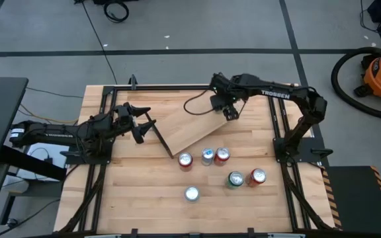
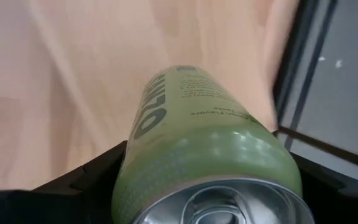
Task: Place canned beverage on shelf
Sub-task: Put the light green soda can on the shelf
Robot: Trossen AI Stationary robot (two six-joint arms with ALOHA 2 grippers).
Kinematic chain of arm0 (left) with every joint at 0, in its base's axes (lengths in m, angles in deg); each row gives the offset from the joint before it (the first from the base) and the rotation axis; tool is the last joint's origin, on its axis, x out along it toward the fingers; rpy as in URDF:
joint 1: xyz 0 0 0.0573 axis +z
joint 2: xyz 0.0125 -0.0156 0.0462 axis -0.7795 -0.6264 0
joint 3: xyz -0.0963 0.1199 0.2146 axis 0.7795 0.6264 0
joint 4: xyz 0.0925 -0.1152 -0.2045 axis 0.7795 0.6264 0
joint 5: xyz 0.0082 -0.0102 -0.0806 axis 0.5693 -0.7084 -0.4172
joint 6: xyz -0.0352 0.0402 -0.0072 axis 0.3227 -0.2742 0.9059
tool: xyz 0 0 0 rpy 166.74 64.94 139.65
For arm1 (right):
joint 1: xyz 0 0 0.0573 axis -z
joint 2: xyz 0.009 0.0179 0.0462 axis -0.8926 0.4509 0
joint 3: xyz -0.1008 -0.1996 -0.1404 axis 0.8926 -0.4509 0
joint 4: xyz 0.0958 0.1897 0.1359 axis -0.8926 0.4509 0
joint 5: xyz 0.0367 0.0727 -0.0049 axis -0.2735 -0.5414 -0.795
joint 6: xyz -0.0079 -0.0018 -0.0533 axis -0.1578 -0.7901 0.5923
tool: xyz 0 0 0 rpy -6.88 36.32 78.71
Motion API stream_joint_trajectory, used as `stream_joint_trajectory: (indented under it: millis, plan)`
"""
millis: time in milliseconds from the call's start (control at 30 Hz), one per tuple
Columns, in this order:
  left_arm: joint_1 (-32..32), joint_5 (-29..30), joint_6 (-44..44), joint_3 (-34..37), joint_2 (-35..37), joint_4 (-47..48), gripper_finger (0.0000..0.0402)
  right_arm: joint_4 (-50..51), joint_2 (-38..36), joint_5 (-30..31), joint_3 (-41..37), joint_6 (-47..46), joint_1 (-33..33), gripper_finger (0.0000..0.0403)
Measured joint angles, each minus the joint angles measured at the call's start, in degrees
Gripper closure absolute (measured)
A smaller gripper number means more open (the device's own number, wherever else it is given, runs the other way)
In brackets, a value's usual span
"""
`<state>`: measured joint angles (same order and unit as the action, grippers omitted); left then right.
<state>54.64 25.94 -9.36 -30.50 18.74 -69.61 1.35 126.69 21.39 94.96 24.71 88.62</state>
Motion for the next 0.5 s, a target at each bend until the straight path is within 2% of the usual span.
stream_joint_trajectory:
  millis: [500]
  plan:
    - [2.0, 0.0, 0.1, 0.0, 0.0, -0.6, 0.0045, -6.6, 0.2, 0.0, 1.3, 3.8, 1.3, 0.0075]
